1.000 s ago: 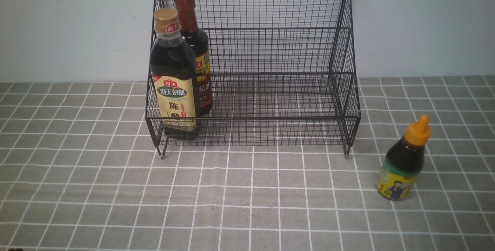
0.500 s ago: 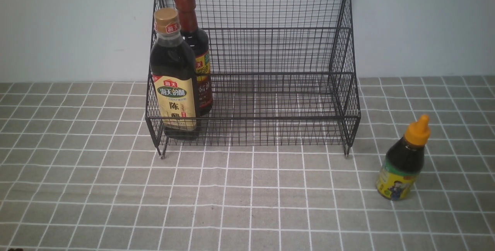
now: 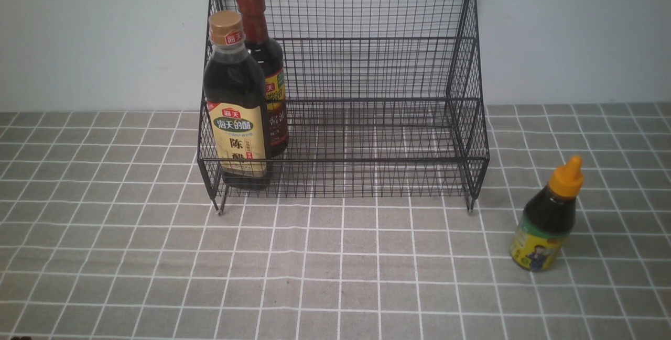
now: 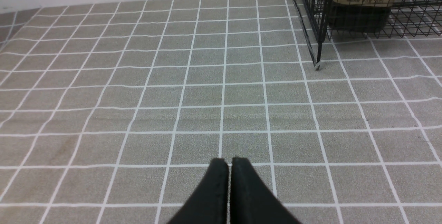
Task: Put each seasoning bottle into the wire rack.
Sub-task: Use the right arm to grab the condiment bottle closest to it
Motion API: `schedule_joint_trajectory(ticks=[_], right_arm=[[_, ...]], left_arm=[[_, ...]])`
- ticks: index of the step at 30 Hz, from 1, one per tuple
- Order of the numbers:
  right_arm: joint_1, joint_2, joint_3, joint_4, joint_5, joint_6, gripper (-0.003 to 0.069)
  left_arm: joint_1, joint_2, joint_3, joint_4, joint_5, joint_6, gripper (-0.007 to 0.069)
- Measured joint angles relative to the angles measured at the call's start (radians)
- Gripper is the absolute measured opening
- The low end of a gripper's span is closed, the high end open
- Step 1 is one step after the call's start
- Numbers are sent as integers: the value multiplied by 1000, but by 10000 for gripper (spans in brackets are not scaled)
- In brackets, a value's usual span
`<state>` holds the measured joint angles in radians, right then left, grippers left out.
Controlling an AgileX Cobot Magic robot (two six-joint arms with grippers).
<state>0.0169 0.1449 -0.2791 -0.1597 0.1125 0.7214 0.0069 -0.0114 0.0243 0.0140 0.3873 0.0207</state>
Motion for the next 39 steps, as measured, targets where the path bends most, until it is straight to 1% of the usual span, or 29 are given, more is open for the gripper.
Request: schedule_joint_trajectory(ticks=[1, 2, 3, 4, 5, 6, 7, 8, 9, 12, 13, 14, 15, 19, 20, 21, 22, 27, 28, 29, 30, 31, 32, 35, 39], right_arm=[[15, 56, -57, -22, 70, -1, -12], [19, 68, -79, -27, 85, -2, -12], [57, 182, -169, -38, 234, -38, -12], [84, 251, -224, -38, 327, -77, -12], [89, 264, -246, -35, 346, -86, -12], [112, 320, -278, -29, 423, -126, -12], [169, 465, -381, 5, 618, -240, -12], [174, 479, -401, 14, 636, -251, -12], [204, 565, -458, 43, 737, -316, -12], [247, 734, -558, 98, 885, -417, -12], [256, 805, -610, 125, 919, -440, -11], [257, 815, -618, 129, 930, -448, -10], [263, 895, -667, 148, 963, -474, -5], [263, 1030, -790, 165, 1006, -528, 41], [263, 1048, -815, 165, 1008, -536, 62], [263, 1048, -820, 165, 1008, -536, 62], [263, 1062, -837, 160, 1007, -542, 85], [263, 1104, -895, 131, 929, -558, 280], [263, 1122, -895, 116, 909, -559, 363], [263, 1139, -895, 110, 903, -559, 416], [263, 1142, -895, 110, 903, -559, 425], [263, 1171, -895, 108, 898, -559, 486], [263, 1192, -895, 106, 893, -559, 517], [263, 1261, -895, 101, 869, -562, 570], [263, 1344, -896, 79, 848, -562, 580]], left_arm=[[0, 0, 0, 0, 0, 0, -7], [0, 0, 0, 0, 0, 0, -7], [0, 0, 0, 0, 0, 0, -7], [0, 0, 0, 0, 0, 0, -7], [0, 0, 0, 0, 0, 0, -7], [0, 0, 0, 0, 0, 0, -7], [0, 0, 0, 0, 0, 0, -7], [0, 0, 0, 0, 0, 0, -7], [0, 0, 0, 0, 0, 0, -7], [0, 0, 0, 0, 0, 0, -7], [0, 0, 0, 0, 0, 0, -7], [0, 0, 0, 0, 0, 0, -7], [0, 0, 0, 0, 0, 0, -7], [0, 0, 0, 0, 0, 0, -7], [0, 0, 0, 0, 0, 0, -7], [0, 0, 0, 0, 0, 0, -7], [0, 0, 0, 0, 0, 0, -7], [0, 0, 0, 0, 0, 0, -7], [0, 0, 0, 0, 0, 0, -7], [0, 0, 0, 0, 0, 0, -7], [0, 0, 0, 0, 0, 0, -7], [0, 0, 0, 0, 0, 0, -7], [0, 0, 0, 0, 0, 0, -7], [0, 0, 0, 0, 0, 0, -7], [0, 0, 0, 0, 0, 0, -7]])
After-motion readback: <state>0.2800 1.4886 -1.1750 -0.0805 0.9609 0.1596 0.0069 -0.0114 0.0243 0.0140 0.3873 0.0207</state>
